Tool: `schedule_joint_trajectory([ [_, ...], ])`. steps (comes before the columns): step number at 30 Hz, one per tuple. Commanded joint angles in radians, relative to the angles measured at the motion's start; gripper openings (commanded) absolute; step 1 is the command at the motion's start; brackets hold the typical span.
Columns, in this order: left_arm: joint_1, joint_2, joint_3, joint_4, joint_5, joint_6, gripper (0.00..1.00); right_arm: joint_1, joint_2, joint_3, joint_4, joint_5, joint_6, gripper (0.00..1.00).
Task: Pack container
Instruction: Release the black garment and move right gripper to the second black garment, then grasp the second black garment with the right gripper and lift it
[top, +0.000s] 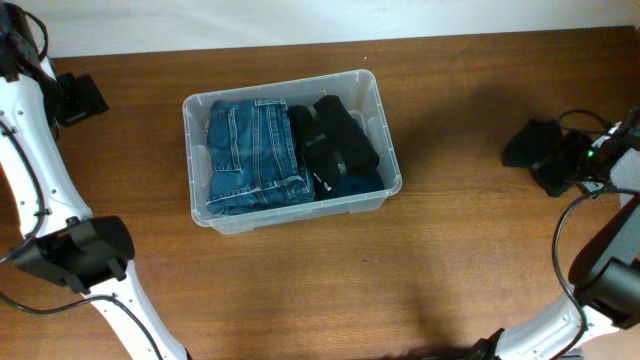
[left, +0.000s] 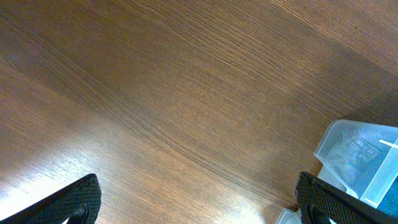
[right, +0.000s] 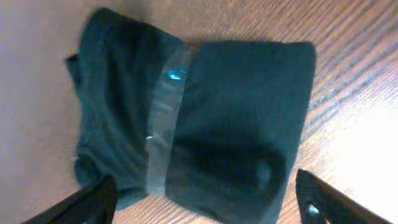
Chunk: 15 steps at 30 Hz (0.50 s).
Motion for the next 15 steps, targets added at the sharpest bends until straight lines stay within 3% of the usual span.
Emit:
schedule_joint_trajectory([
  [1,0.002,-0.004,0.015,-0.001,0.004,-0.006,0.99,-0.002,0.043,-0.004,0.013,0.024,-0.019,0.77],
  [2,0.002,-0.004,0.015,-0.001,0.004,-0.006,0.99,-0.002,0.050,-0.004,0.014,0.024,-0.019,0.74],
  [7,0.002,-0.004,0.015,-0.001,0.004,-0.006,0.99,-0.002,0.073,-0.004,0.005,0.024,-0.019,0.35],
  [9,0.002,-0.004,0.015,-0.001,0.004,-0.006,1.00,-0.002,0.073,-0.004,-0.010,0.023,-0.019,0.05],
  [15,0.002,-0.004,0.015,-0.001,0.004,-0.006,0.99,-0.001,0.058,-0.004,-0.047,-0.060,-0.019,0.04],
])
